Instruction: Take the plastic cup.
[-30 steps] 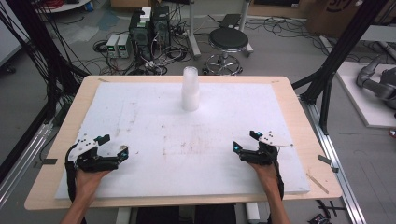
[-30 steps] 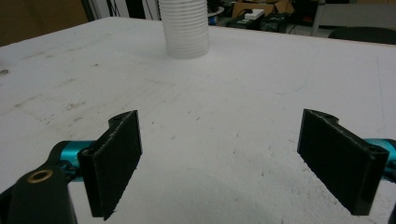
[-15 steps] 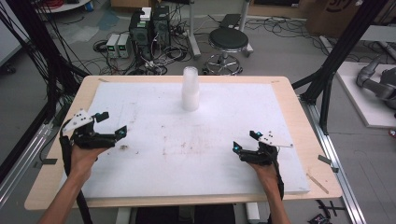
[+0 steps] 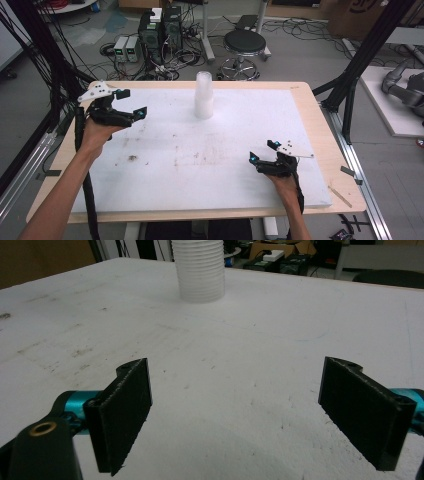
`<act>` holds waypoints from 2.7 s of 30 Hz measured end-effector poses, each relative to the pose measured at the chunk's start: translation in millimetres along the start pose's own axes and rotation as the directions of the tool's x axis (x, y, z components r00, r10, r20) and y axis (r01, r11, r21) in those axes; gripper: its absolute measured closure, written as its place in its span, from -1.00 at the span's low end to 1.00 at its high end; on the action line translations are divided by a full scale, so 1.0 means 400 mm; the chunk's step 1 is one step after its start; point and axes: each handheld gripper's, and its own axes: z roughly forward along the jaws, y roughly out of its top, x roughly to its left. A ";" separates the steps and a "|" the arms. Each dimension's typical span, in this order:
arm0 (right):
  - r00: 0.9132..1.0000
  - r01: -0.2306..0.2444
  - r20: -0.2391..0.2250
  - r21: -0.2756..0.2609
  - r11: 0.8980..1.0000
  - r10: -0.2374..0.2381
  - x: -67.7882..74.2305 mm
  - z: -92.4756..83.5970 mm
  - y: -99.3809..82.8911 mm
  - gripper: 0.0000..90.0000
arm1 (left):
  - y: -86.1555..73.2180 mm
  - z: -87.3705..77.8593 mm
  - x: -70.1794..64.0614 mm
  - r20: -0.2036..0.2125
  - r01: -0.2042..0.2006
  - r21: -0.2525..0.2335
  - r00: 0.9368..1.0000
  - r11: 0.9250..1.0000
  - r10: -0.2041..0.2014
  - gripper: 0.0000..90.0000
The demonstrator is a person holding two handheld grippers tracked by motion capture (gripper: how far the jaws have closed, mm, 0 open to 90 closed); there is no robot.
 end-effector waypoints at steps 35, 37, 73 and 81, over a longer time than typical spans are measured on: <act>1.000 -0.013 -0.021 -0.006 1.000 0.013 -0.007 -0.001 0.000 -0.69 | 0.196 0.328 0.061 0.197 -0.081 0.090 0.978 0.993 0.062 -0.96; 1.000 -0.015 -0.019 -0.005 1.000 0.015 -0.006 -0.002 -0.001 -0.69 | 0.205 0.345 0.060 0.202 -0.090 0.097 0.977 0.991 0.069 -0.96; 1.000 -0.024 -0.018 -0.006 1.000 0.024 -0.007 -0.002 -0.001 -0.69 | 0.198 0.584 0.025 0.236 -0.197 0.349 0.965 0.916 0.118 -0.96; 0.999 -0.030 -0.022 -0.003 1.000 0.030 -0.008 -0.002 -0.001 -0.69 | 0.184 0.606 0.017 0.226 -0.196 0.404 0.968 0.894 0.110 -0.96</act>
